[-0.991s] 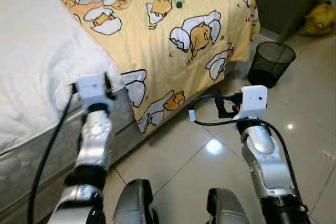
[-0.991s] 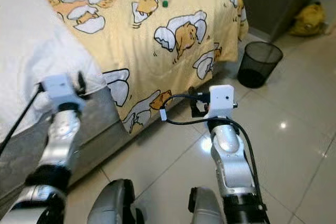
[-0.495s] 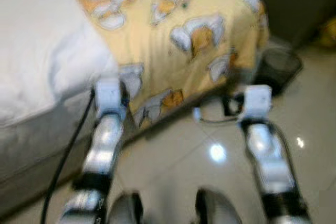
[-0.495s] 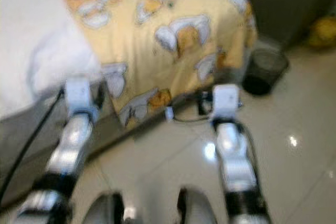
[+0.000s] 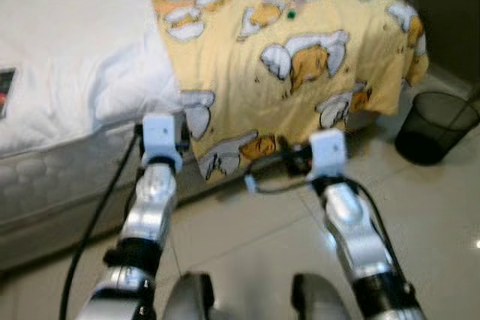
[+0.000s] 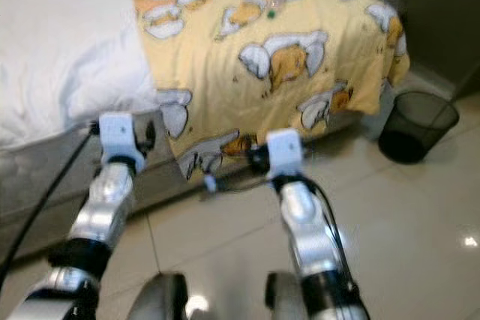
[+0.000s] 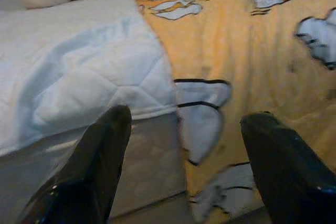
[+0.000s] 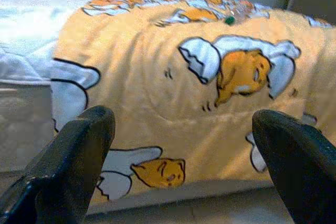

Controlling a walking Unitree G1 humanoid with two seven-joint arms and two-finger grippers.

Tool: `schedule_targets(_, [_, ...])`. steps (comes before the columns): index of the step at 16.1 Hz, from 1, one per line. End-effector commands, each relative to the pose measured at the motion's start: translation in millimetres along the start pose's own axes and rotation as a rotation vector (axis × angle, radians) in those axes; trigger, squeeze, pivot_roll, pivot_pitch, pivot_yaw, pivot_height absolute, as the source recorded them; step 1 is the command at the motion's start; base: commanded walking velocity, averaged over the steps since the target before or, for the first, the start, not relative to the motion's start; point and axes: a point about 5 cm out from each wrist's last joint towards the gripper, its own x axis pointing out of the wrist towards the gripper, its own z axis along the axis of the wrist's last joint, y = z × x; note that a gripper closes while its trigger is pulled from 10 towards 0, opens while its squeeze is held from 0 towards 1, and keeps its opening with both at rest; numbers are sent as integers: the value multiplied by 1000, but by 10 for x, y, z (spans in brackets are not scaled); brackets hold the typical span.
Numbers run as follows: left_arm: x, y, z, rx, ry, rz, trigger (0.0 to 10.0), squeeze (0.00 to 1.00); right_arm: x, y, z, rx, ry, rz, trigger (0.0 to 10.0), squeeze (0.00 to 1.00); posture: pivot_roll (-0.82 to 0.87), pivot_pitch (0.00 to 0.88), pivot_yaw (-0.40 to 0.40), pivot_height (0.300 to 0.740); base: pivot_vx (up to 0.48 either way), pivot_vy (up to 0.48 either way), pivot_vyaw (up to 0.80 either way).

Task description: Clean up the room

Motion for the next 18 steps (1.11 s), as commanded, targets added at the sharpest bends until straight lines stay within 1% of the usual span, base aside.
schedule_targets(1, [-6, 12, 17, -13, -14, -9, 10000, 0, 32, -50, 36, 23, -18, -33, 10000, 0, -194, 0, 92, 665, 371, 0, 0])
schedule_targets(4, [24, -36, 38, -39, -15, -9, 10000, 0, 69, -91, 46, 10, -32, -56, 10000, 0, -204, 0, 108, 695, 446, 0, 0])
schedule_targets(5, [47, -62, 79, -35, -32, -17, 10000, 0, 103, -100, 70, 14, -44, -64, 10000, 24, -208, 0, 110, 705, 446, 0, 0])
schedule_targets(6, [67, -75, 120, -40, -50, -13, 10000, 0, 133, -113, 101, 20, -55, -71, 10000, 75, -213, 0, 105, 720, 446, 0, 0])
schedule_targets(8, [66, -44, 119, -65, -51, 40, 10000, 0, 131, -117, 105, 11, -58, -60, 10000, 122, -216, 0, 98, 740, 446, 0, 0])
schedule_targets(9, [49, 34, 69, -126, -24, 109, 10000, 0, 113, -135, 83, 2, -53, -55, 10000, 133, -220, 0, 95, 740, 446, 0, 0])
schedule_targets(10, [36, 63, 33, -129, -11, 121, 10000, 0, 100, -155, 56, -1, -36, -64, 10000, 133, -222, 0, 93, 740, 458, 0, 0])
schedule_targets(12, [-18, 127, -56, -92, 1, 114, 10000, 0, 60, -199, -10, -8, -8, -73, 10000, 90, -222, 0, 91, 740, 0, 0, 0])
schedule_targets(13, [-34, 150, -75, -88, 5, 106, 10000, 0, 34, -217, -35, -4, -7, -71, 10000, 86, -219, 0, 90, 740, 0, 0, 0])
schedule_targets(14, [-29, 204, -80, -74, 10, 130, 10000, 0, 12, -236, -82, -18, 15, -71, 10000, 102, -213, 0, 90, 740, 251, -405, 0])
schedule_targets(15, [-13, 210, -85, -95, 23, 144, 10000, 0, 7, -230, -96, -1, 19, -75, 10000, 122, -209, 0, 90, 740, 262, -398, 631])
schedule_targets(16, [-6, 183, -85, -107, 31, 142, 10000, 0, 7, -219, -97, 10, 17, -72, 10000, 161, -210, 0, 92, 740, 262, -398, 525])
schedule_targets(17, [-8, 161, -84, -104, 32, 133, 10000, 0, 7, -216, -96, 9, 16, -70, 10000, 180, -211, 0, 93, 740, 262, -398, 500])
schedule_targets(18, [-12, 122, -91, -78, 37, 112, 10000, 0, 6, -213, -95, 7, 13, -68, 10000, 208, -212, 0, 96, 740, 262, -398, 456])
